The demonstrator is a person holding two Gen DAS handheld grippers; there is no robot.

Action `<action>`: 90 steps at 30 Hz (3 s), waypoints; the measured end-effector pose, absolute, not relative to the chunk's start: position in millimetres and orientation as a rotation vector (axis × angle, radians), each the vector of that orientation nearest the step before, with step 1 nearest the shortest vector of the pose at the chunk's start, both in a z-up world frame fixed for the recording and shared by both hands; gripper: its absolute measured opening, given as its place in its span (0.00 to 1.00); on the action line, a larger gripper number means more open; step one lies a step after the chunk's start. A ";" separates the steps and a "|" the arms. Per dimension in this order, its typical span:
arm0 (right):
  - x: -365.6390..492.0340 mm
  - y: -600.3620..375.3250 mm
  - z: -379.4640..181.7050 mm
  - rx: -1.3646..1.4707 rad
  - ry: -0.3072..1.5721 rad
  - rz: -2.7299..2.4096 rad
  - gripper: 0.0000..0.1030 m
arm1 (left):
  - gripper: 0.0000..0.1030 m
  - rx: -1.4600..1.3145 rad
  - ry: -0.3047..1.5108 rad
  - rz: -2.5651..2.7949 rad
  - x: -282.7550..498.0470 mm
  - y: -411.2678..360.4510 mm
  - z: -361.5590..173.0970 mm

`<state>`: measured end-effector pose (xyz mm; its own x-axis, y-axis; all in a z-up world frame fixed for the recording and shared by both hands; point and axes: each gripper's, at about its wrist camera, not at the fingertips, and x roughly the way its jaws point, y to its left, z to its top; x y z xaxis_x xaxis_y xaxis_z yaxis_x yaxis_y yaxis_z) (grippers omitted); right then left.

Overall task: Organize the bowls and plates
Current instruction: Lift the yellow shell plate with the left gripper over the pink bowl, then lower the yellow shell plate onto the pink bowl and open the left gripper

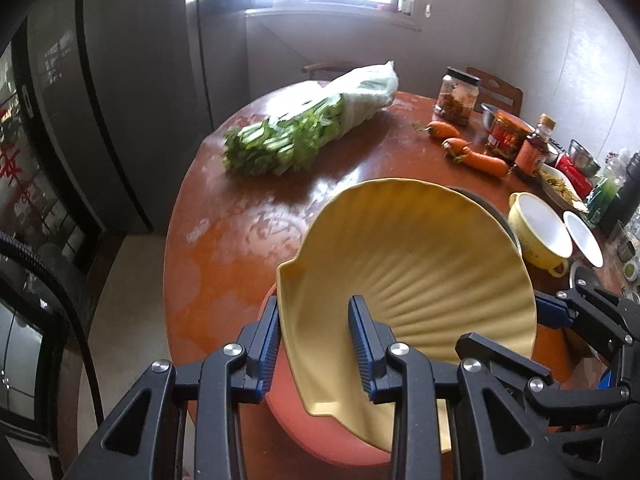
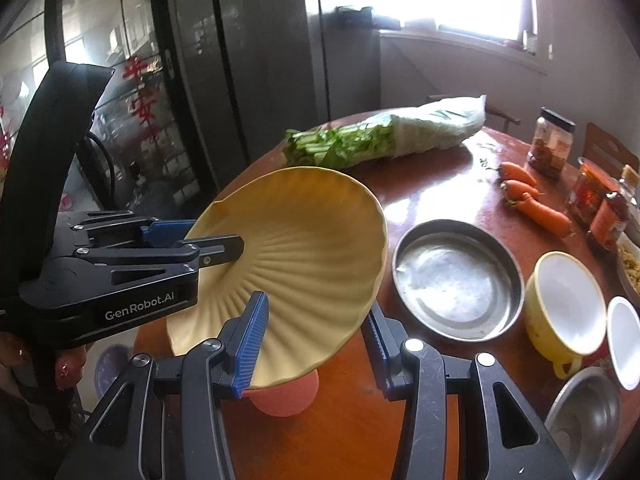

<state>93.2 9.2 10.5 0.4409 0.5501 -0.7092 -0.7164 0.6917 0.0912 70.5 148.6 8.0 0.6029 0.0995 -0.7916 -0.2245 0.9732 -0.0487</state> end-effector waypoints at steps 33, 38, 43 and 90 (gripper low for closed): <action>97.2 37.5 -26.2 -0.344 0.841 0.815 0.48 | 0.33 -0.120 0.949 0.238 63.4 154.3 -11.2; 95.0 40.6 -25.0 -0.364 0.842 0.818 0.49 | 0.33 -0.125 0.950 0.238 61.0 158.0 -10.3; 93.4 43.7 -26.0 -0.384 0.844 0.819 0.49 | 0.33 -0.130 0.951 0.232 56.5 160.5 -9.4; 81.7 38.2 -7.6 -0.361 0.807 0.832 0.63 | 0.38 -0.144 0.855 0.189 43.7 147.4 21.1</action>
